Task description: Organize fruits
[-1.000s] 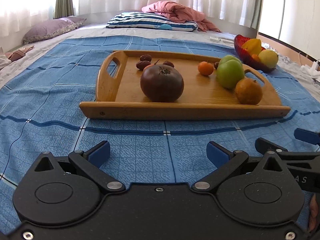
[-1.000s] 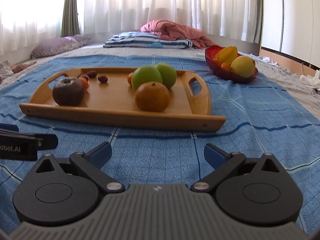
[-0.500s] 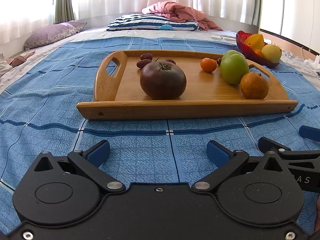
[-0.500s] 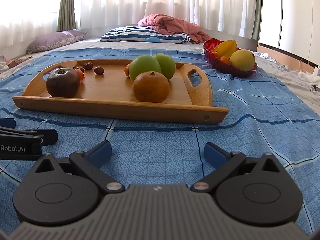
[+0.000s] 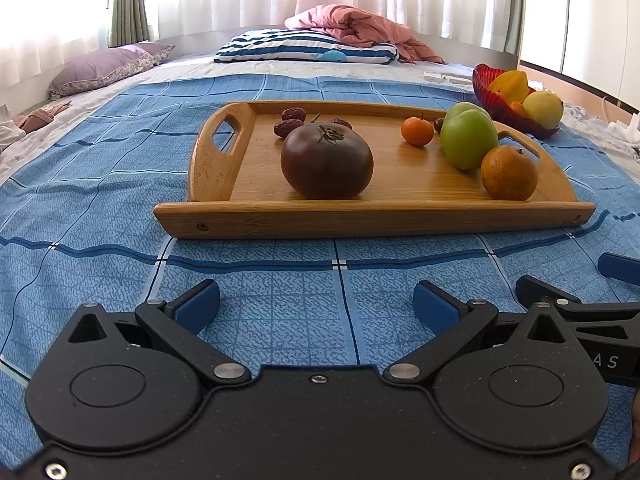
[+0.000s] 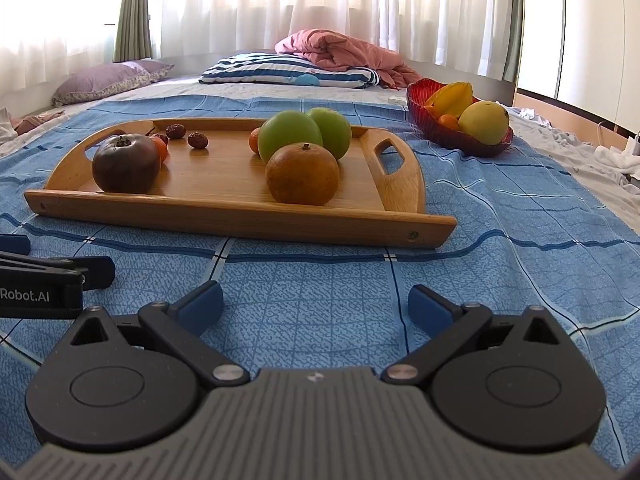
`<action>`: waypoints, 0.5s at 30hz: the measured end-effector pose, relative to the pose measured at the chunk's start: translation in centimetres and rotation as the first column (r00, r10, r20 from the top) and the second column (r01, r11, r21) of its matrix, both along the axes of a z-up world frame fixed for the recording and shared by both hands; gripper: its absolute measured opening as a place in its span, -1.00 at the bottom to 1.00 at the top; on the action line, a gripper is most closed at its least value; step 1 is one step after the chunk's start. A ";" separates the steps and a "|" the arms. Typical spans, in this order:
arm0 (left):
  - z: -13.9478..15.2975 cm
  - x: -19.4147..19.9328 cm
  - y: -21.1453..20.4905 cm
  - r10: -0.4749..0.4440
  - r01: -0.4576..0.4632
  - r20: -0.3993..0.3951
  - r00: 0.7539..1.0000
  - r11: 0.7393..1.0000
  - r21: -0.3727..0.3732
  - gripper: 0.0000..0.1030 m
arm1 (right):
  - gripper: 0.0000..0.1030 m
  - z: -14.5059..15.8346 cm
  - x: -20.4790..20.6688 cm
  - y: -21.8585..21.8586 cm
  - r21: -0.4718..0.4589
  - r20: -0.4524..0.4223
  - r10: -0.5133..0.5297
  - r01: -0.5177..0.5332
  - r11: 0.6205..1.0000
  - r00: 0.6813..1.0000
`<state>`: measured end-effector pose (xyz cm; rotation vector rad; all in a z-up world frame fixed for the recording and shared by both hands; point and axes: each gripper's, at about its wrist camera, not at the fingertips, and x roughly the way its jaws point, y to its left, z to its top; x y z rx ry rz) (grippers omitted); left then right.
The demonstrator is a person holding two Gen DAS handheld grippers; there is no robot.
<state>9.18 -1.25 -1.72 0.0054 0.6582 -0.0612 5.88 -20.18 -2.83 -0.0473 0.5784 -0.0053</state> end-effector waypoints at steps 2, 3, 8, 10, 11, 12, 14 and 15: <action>0.0 0.0 0.0 0.001 -0.001 0.000 1.000 1.000 -0.002 1.00 | 1.00 0.0 0.0 0.0 0.000 0.000 0.000 0.000 1.000 1.000; 0.0 0.0 0.0 0.000 0.000 0.000 1.000 1.000 -0.001 1.00 | 1.00 0.0 0.0 0.0 0.000 0.000 0.000 0.000 1.000 1.000; 0.0 -0.1 0.1 0.001 -0.001 0.002 1.000 1.000 -0.002 1.00 | 1.00 0.0 0.0 0.0 -0.001 0.001 0.000 0.000 1.000 1.000; 0.0 0.0 0.1 0.001 -0.001 0.002 1.000 1.000 -0.002 1.00 | 1.00 0.0 0.0 0.0 -0.001 0.001 0.000 0.000 1.000 1.000; 0.0 -0.1 0.1 0.001 -0.001 0.002 1.000 1.000 -0.001 1.00 | 1.00 0.0 0.0 0.0 -0.001 0.000 0.000 0.000 1.000 1.000; 0.0 -0.1 0.1 0.001 -0.001 0.002 1.000 1.000 -0.001 1.00 | 1.00 0.0 0.0 0.0 -0.001 0.000 0.000 0.000 1.000 1.000; 0.1 -0.1 0.1 0.002 -0.002 0.003 1.000 1.000 0.000 1.00 | 1.00 0.0 0.0 0.0 -0.001 0.000 0.000 0.000 1.000 1.000; 0.1 -0.1 0.1 0.002 -0.002 0.003 1.000 1.000 0.000 1.00 | 1.00 0.0 0.0 0.0 -0.001 0.000 0.000 0.000 1.000 1.000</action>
